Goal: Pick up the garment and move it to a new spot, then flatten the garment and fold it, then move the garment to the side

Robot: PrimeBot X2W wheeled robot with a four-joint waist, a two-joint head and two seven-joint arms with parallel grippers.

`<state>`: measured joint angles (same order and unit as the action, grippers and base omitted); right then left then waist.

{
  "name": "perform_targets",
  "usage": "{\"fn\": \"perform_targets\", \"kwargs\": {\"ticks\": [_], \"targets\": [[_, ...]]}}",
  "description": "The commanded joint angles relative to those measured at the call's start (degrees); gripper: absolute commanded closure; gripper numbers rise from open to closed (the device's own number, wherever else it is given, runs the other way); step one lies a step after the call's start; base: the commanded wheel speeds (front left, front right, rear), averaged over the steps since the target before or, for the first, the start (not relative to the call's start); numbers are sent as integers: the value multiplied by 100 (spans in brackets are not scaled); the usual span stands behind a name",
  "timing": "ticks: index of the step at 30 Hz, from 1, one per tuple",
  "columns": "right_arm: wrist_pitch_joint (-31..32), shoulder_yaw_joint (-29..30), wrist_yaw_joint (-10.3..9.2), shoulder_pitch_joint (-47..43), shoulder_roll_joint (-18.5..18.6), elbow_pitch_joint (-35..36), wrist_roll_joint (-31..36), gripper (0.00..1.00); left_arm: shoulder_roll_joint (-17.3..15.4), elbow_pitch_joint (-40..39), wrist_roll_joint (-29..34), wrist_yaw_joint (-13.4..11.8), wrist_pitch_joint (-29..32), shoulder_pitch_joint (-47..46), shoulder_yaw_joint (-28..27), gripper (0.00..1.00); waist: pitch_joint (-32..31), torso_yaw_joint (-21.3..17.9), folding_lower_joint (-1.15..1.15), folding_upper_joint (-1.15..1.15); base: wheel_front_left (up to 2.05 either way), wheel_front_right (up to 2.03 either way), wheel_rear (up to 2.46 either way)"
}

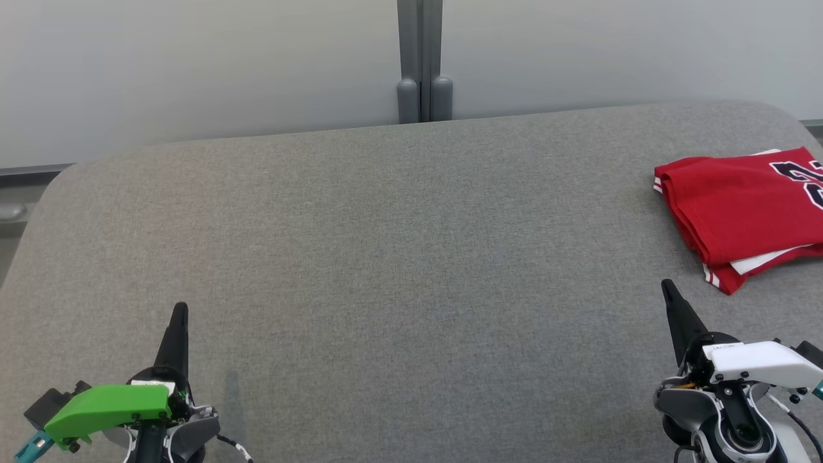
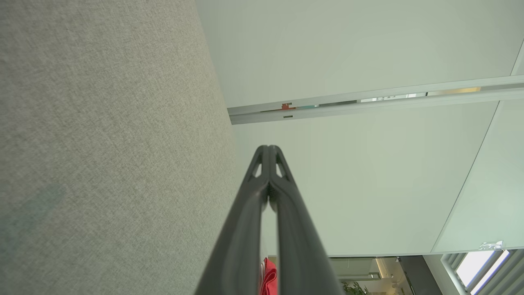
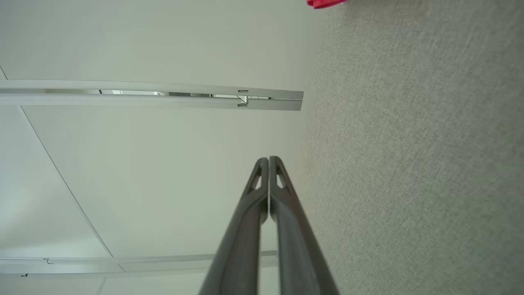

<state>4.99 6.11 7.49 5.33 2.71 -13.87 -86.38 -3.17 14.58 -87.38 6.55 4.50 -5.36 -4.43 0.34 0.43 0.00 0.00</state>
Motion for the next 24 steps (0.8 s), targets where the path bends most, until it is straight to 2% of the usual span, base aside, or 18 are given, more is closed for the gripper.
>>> {"fn": "perform_targets", "kwargs": {"ticks": [1, 15, 24], "targets": [[50, 15, 1, 81, 25, -4, -112, 100, -29, -41, -123, 43, 33, -109, -48, 100, -1, -3, 0, 0, 0, 0, 0], [174, 52, 0, 110, 28, -24, -640, 100, -23, -67, -575, 122, 187, -123, -188, 100, -16, -42, 0, 0, 0, 0, 0], [172, 49, 0, 108, 27, -23, -620, 100, -15, -62, -549, 117, 186, -122, -189, 100, -16, -43, 0, 0, 0, 0, 0]]}}
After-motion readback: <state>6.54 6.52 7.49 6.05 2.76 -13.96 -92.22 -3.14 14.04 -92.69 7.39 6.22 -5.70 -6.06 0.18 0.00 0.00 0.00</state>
